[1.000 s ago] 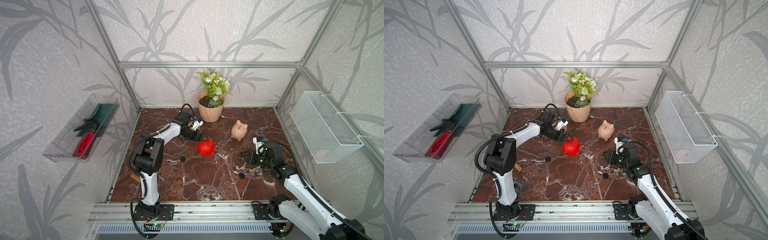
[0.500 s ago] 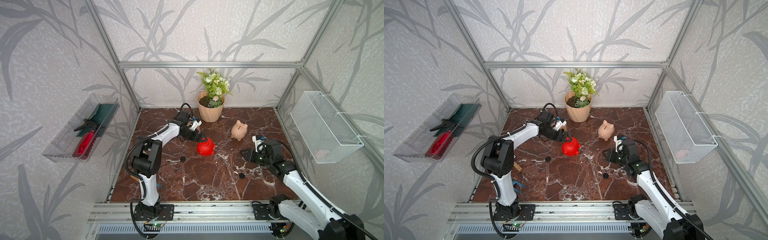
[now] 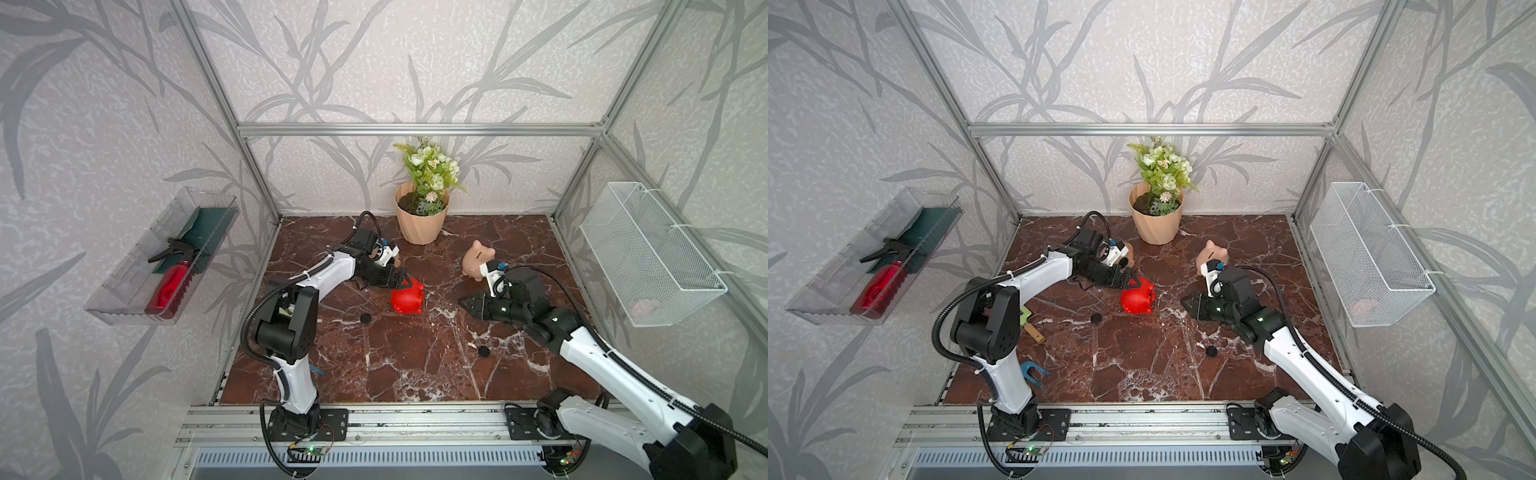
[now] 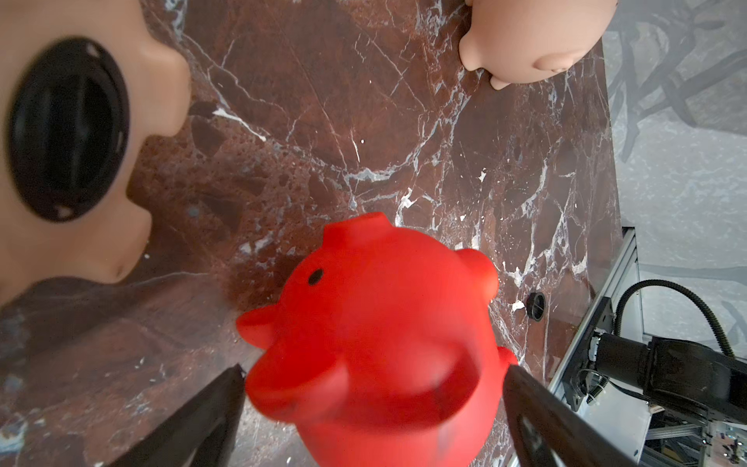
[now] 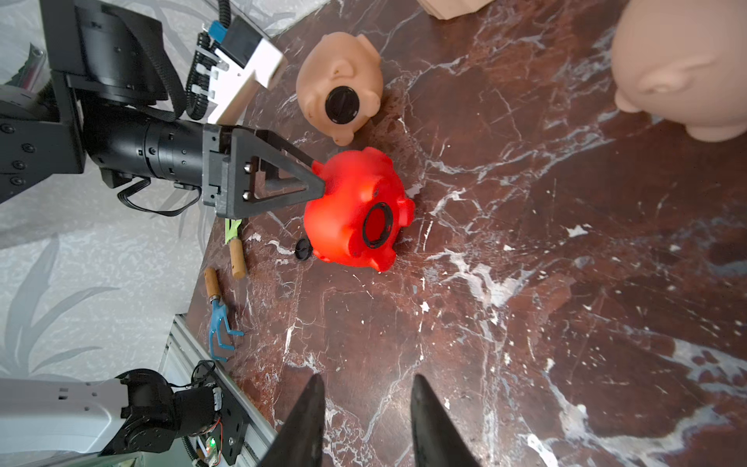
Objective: Close piggy banks
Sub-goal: Turn over the piggy bank at the center of the board, then pick up the knob at the center of the board.
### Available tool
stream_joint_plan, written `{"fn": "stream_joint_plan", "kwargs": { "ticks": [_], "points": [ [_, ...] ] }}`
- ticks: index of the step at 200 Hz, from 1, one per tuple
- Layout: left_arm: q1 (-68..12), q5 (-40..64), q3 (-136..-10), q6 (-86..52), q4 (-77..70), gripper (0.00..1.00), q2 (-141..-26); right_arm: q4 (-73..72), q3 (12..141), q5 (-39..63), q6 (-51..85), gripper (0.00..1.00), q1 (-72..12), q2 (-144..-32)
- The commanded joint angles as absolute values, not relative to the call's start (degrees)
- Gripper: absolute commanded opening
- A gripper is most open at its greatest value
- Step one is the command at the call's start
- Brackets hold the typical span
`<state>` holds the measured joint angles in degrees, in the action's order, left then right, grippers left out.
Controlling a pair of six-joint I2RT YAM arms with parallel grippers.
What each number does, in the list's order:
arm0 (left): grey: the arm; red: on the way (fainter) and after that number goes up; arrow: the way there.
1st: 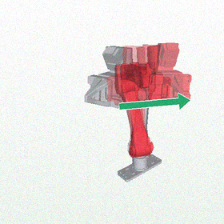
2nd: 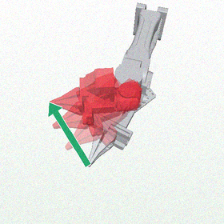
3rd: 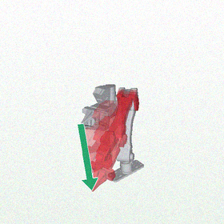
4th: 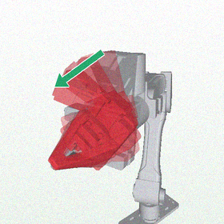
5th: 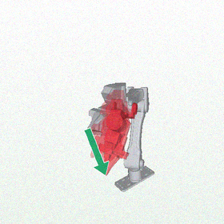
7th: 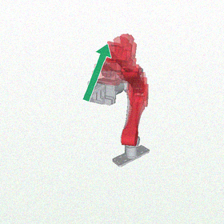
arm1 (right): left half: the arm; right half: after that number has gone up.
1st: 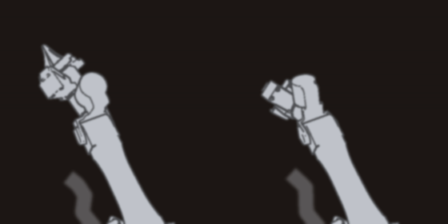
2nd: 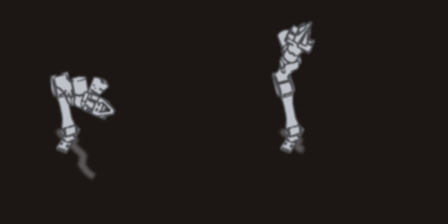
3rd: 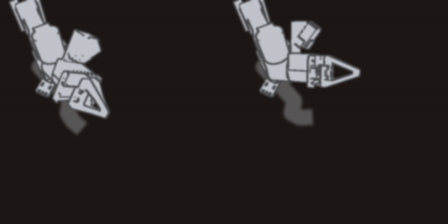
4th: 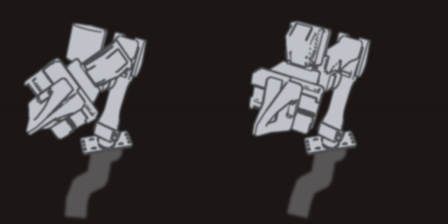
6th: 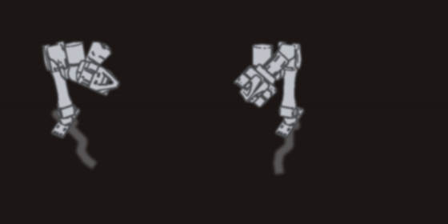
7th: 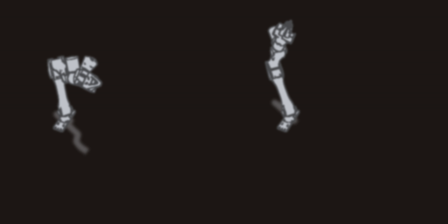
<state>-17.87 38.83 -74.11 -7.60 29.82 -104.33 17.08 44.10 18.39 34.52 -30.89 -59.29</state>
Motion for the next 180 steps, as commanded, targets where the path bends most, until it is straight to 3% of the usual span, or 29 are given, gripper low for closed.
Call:
{"fn": "stream_joint_plan", "kwargs": {
  "ticks": [1,57,99,144,180],
  "points": [
    [-16.6,37.9,-72.1,-11.2,27.2,0.98,-97.6,19.4,47.0,12.7,34.2,0.36,-37.1,-61.8],
    [-7.9,28.6,-61.1,-21.6,21.0,0.98,-76.8,21.3,59.7,2.6,29.6,0.45,-52.5,-75.3],
    [0.2,27.4,-58.9,-19.5,32.2,0.98,-62.2,26.2,75.3,2.6,23.3,0.45,-60.0,-90.0],
    [5.9,24.7,-61.3,-17.0,43.1,0.99,-51.4,26.1,87.5,6.9,13.0,0.41,-62.3,-104.5],
    [6.4,25.5,-59.3,-16.3,42.2,0.99,-45.8,24.3,92.6,5.4,3.8,0.40,-62.6,-113.1]
  ]
}}
